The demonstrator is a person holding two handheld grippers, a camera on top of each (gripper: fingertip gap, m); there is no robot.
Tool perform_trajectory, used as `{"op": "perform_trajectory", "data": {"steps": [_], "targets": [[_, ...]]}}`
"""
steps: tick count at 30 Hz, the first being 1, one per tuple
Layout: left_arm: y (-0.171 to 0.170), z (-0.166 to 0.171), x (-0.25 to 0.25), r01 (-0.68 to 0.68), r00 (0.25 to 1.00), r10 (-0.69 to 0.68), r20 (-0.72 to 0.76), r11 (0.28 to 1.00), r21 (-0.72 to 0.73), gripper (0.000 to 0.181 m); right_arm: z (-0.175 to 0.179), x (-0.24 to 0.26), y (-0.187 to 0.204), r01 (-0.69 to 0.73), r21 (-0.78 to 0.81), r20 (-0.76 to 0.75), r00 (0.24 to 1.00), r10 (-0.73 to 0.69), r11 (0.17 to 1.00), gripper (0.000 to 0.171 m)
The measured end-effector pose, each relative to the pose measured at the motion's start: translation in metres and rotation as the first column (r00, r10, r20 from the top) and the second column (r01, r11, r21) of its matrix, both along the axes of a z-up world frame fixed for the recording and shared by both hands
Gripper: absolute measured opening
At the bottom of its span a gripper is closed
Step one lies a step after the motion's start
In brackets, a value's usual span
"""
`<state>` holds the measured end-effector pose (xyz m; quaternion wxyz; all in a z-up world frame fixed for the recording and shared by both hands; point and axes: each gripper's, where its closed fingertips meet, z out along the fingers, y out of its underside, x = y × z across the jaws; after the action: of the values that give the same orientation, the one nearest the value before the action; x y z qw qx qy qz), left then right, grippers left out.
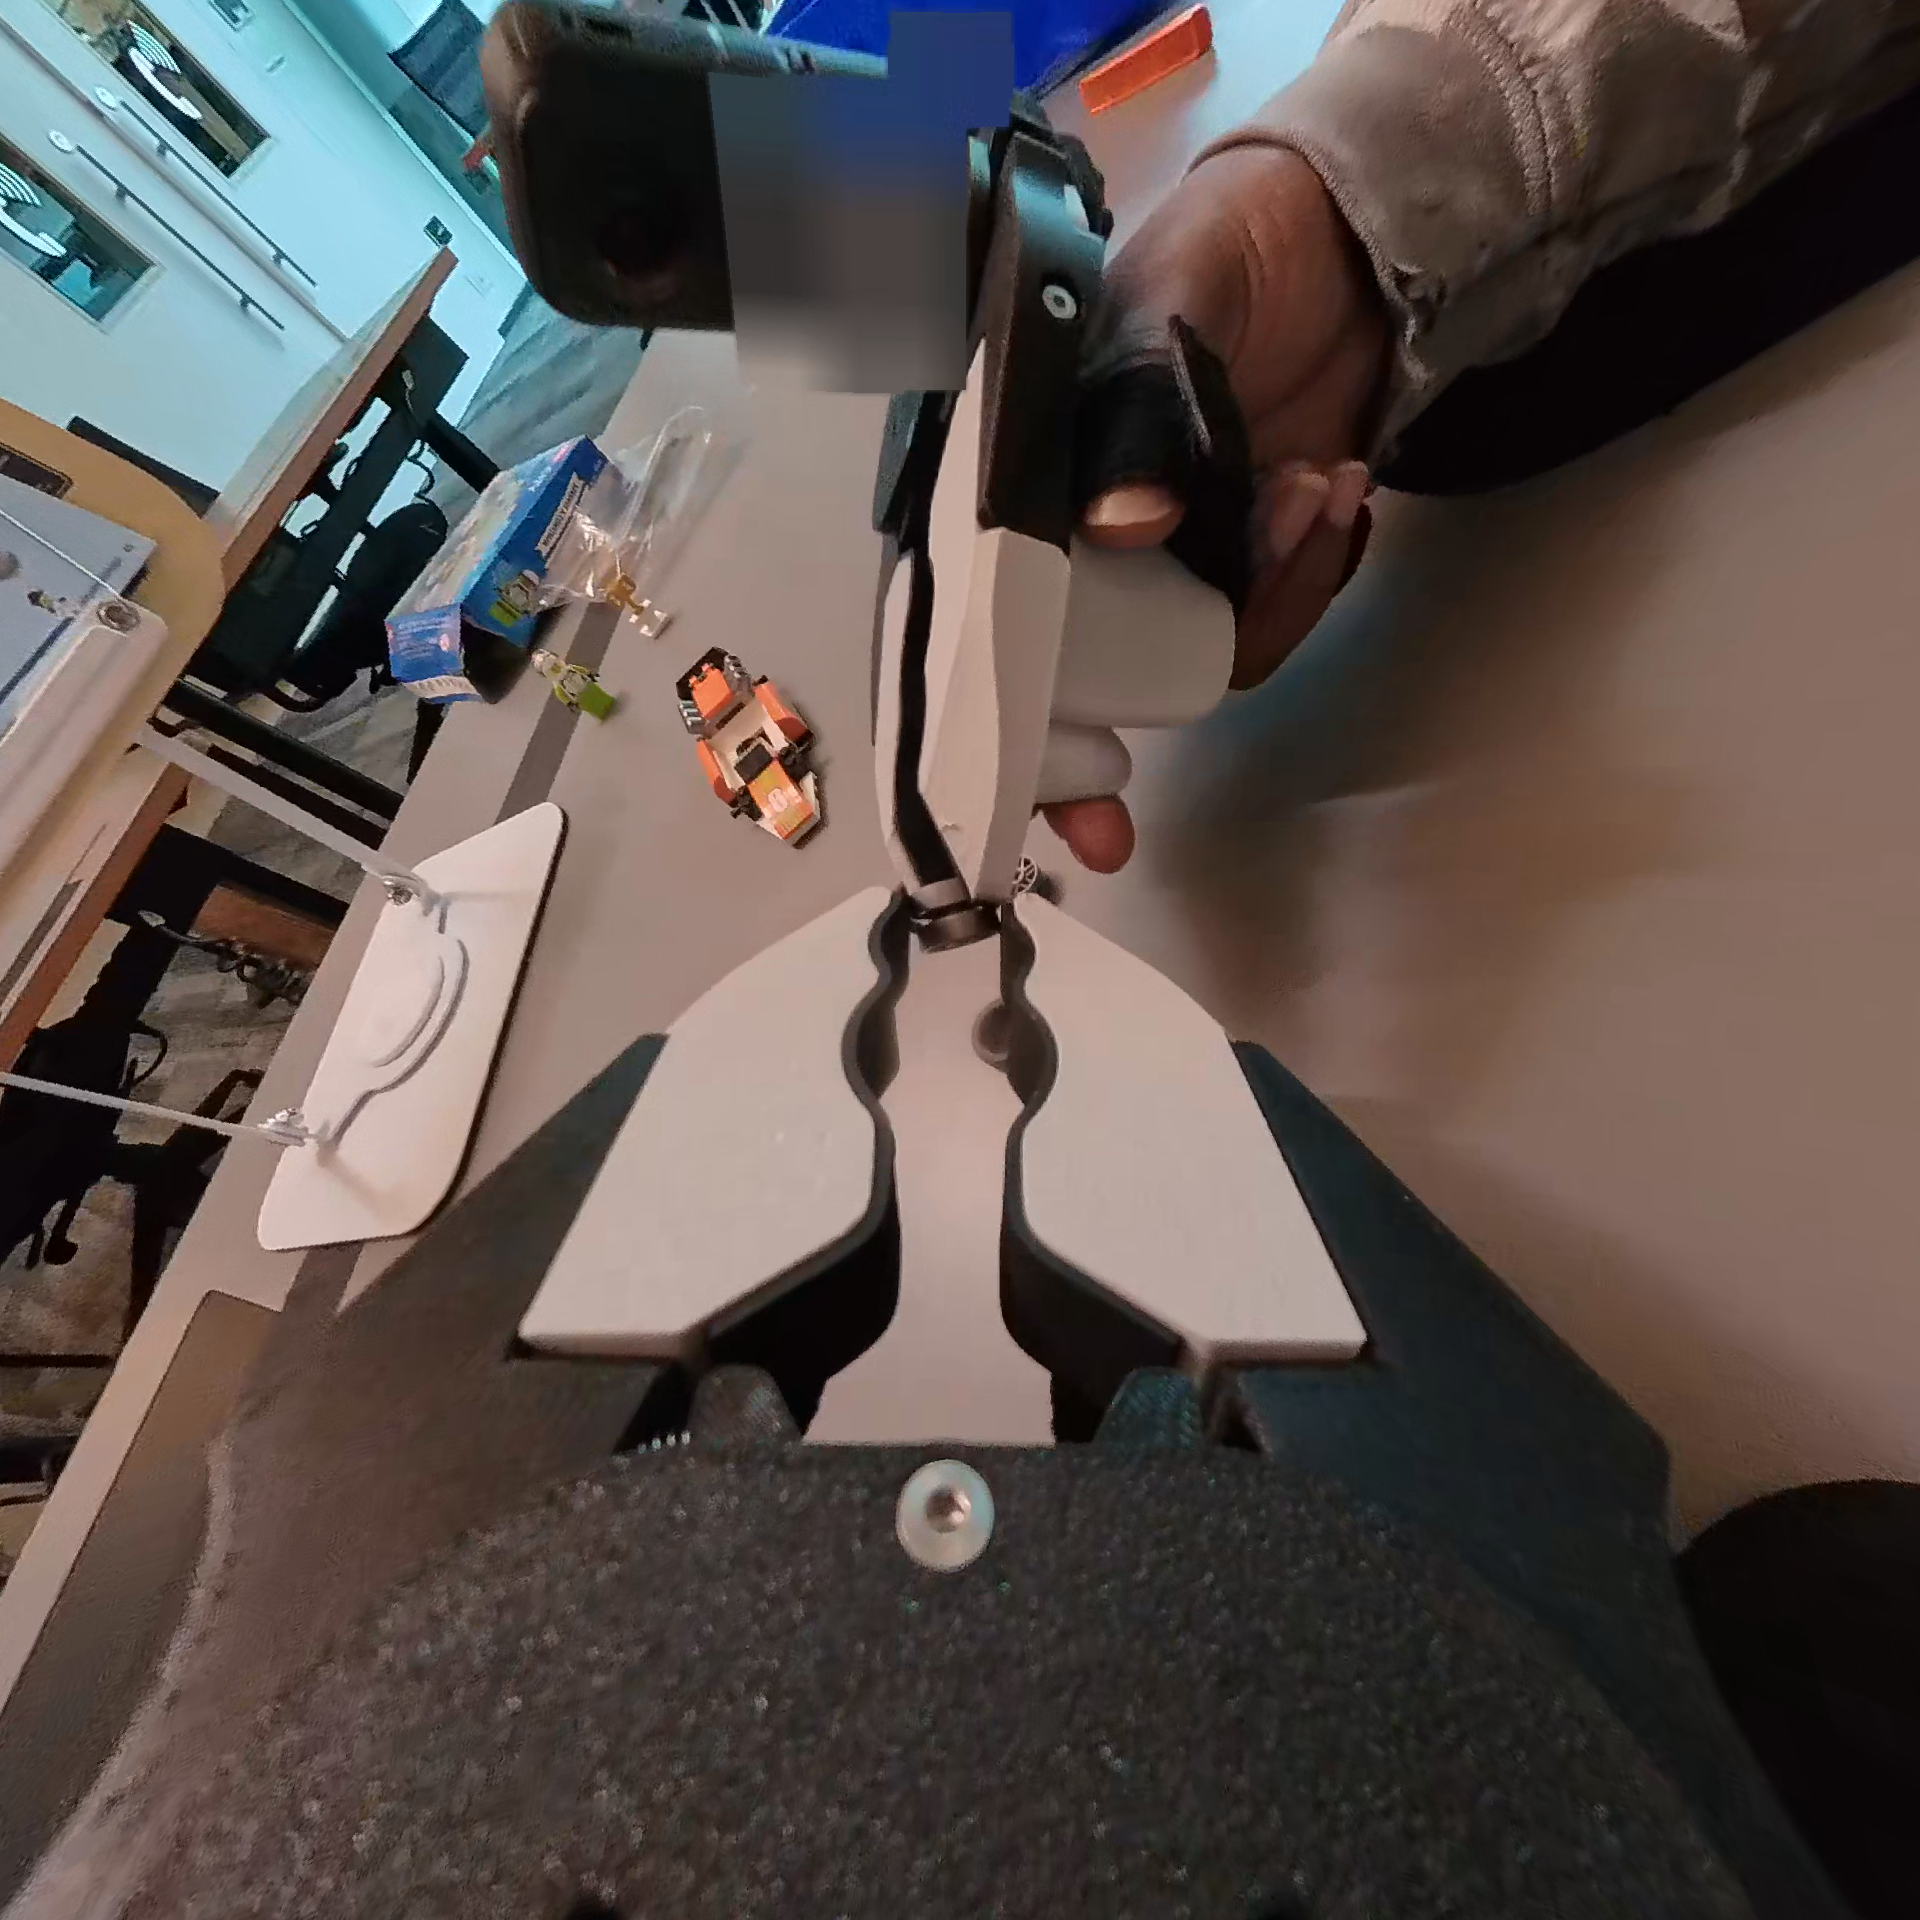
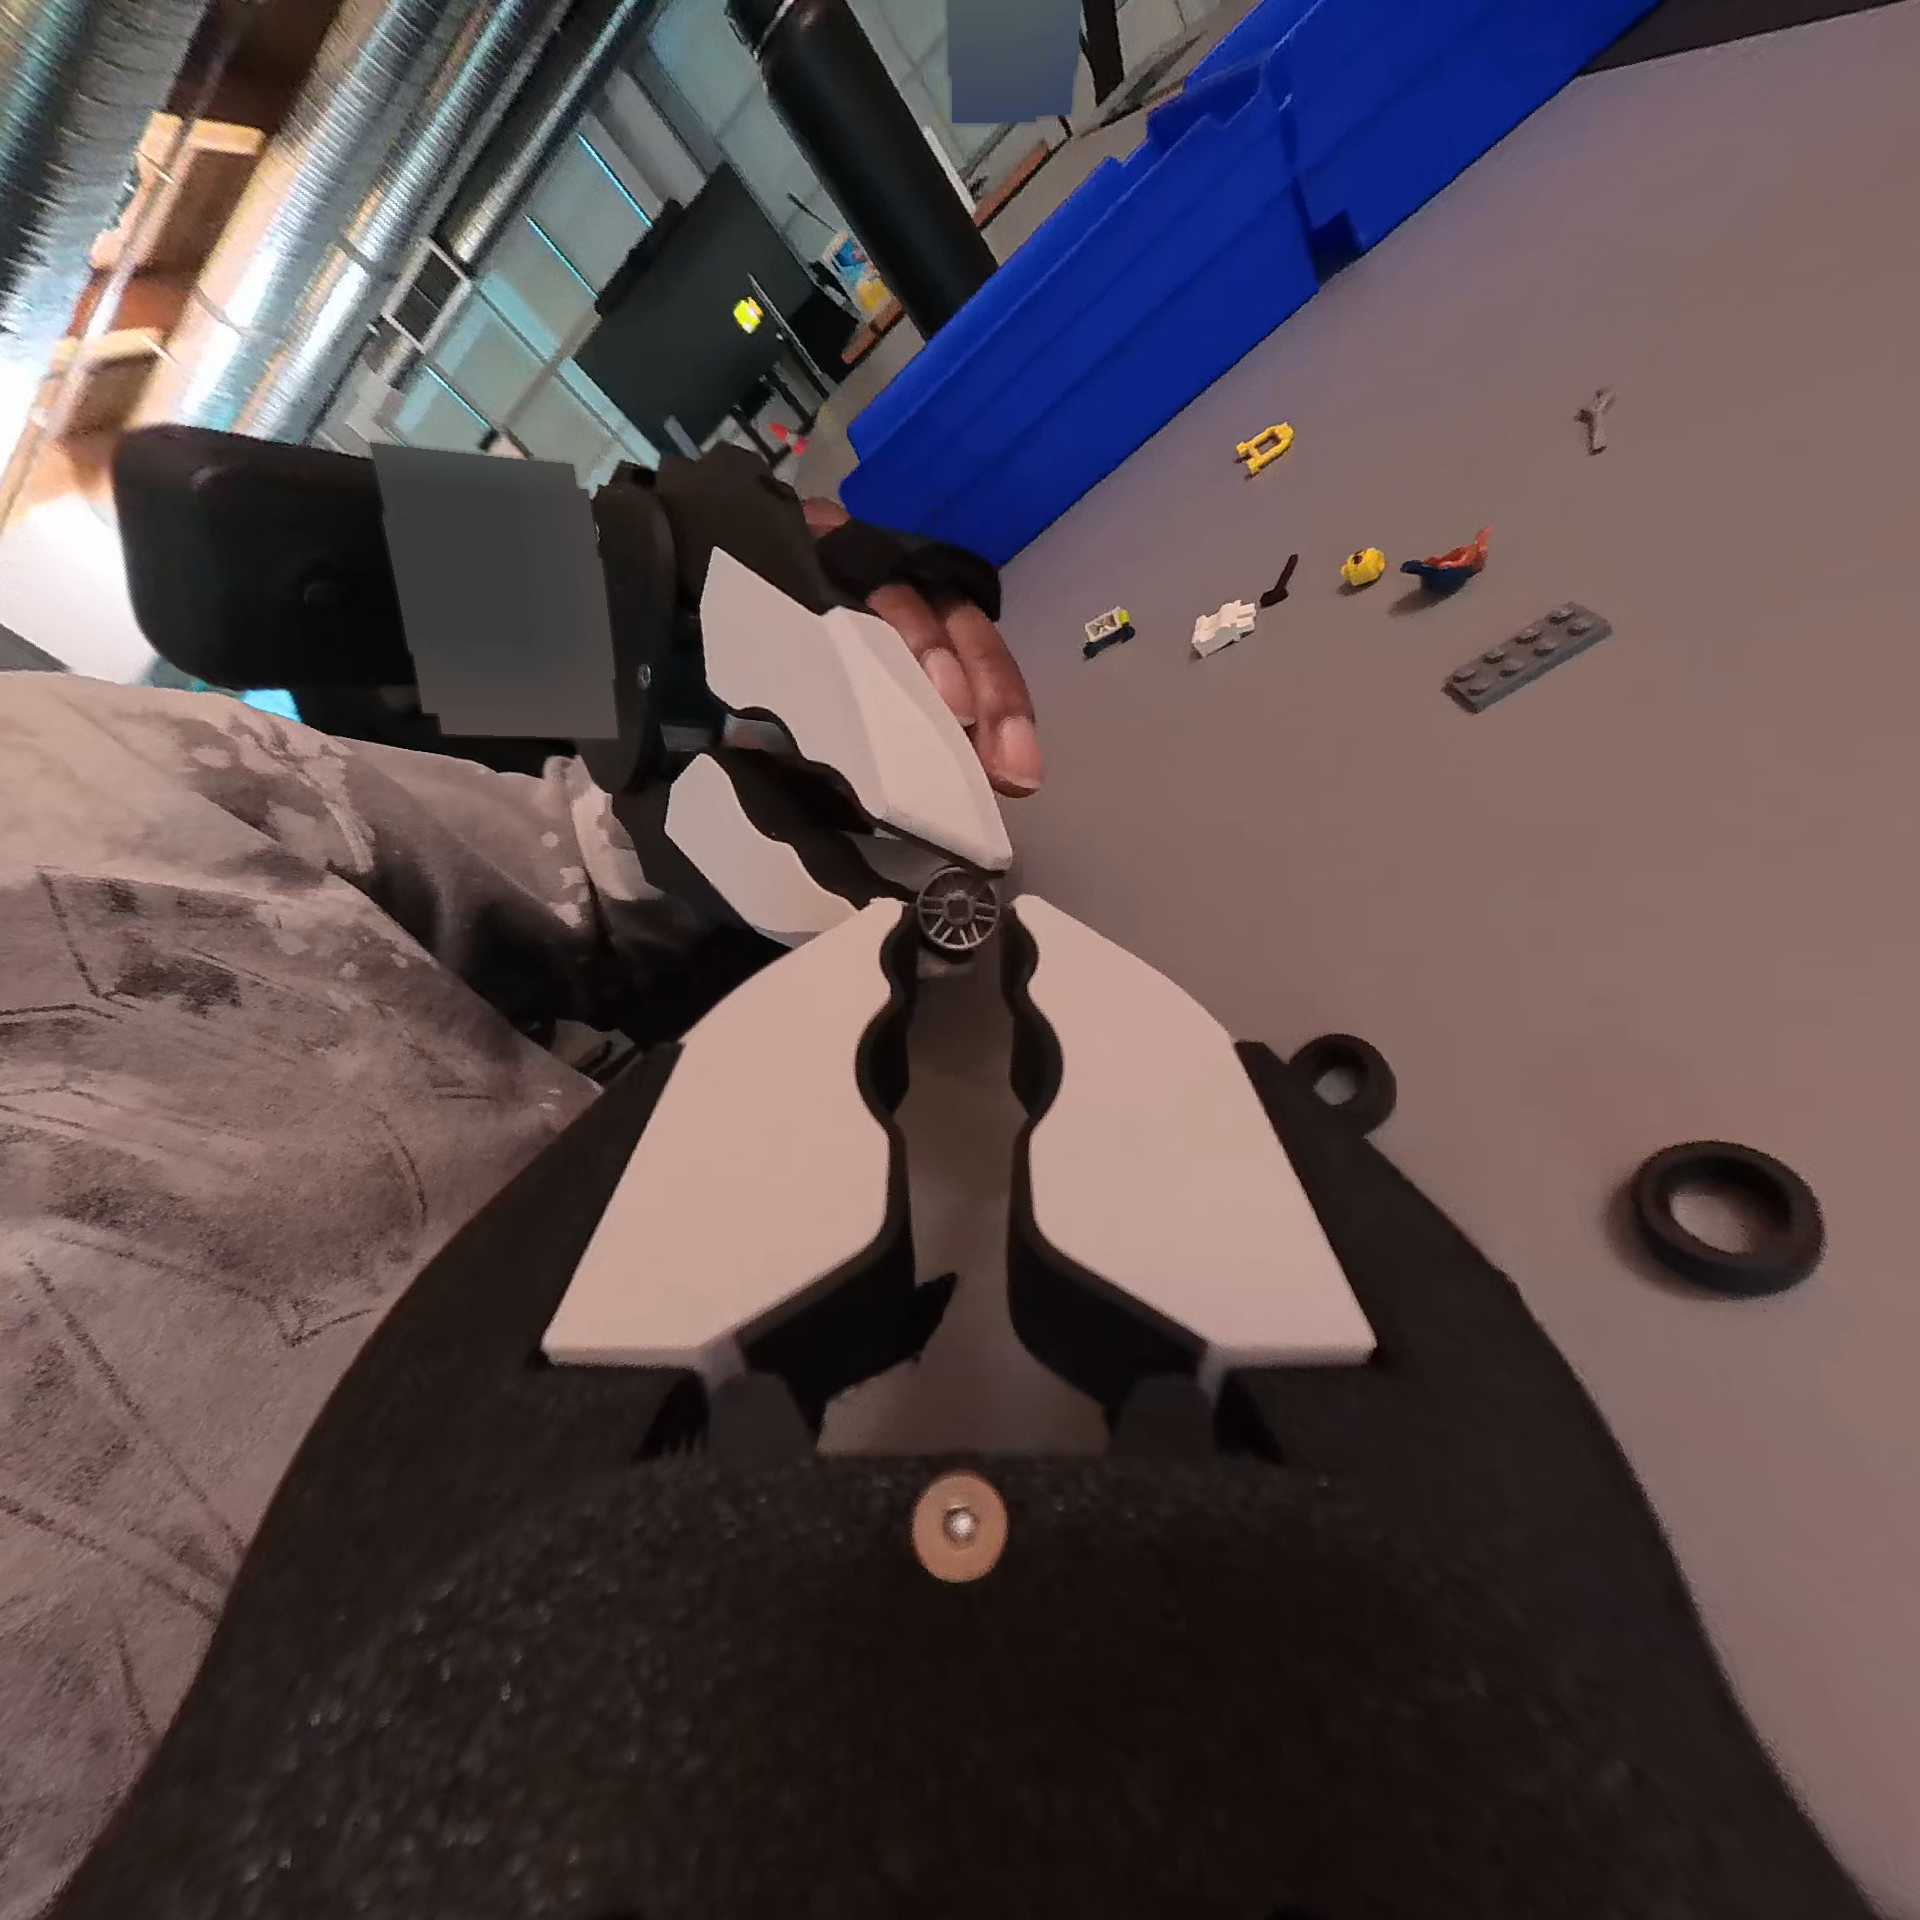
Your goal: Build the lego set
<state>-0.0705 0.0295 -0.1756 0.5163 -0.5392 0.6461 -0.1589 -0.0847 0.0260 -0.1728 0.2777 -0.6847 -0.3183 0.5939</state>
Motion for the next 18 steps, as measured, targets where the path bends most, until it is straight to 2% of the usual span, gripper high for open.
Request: {"op": "perform_trajectory", "data": {"steps": [3,5,8,11,15,18], "targets": [[0.001,0.005,0.002,-0.001,1.000,0.001,0.012,1.000,0.015,0.016,0.005,0.001,0.000,-0.023,-0.083,-0.068,0.998,0.017,0.996,0.014],[-0.001,0.017,0.005,0.005,0.996,-0.004,0.091,1.000,-0.013,0.016,0.018,0.004,-0.002,-0.080,-0.172,-0.190,0.981,0.046,0.982,0.014],[0.007,0.035,0.001,-0.001,0.972,0.031,0.235,0.992,-0.126,0.026,0.054,0.020,-0.001,-0.213,-0.270,-0.477,0.877,0.062,0.939,0.014],[0.019,0.037,-0.008,-0.024,0.948,0.092,0.303,0.975,-0.220,0.025,0.081,0.038,0.000,-0.282,-0.234,-0.650,0.757,0.066,0.930,0.014],[0.031,0.009,-0.016,-0.094,0.960,0.163,0.229,0.954,-0.284,0.025,0.094,0.046,-0.004,-0.296,-0.177,-0.711,0.698,0.087,0.939,0.014],[0.031,-0.019,-0.016,-0.106,0.980,0.159,0.124,0.930,-0.353,0.029,0.093,0.045,-0.004,-0.292,-0.171,-0.700,0.708,0.092,0.941,0.015]]}}
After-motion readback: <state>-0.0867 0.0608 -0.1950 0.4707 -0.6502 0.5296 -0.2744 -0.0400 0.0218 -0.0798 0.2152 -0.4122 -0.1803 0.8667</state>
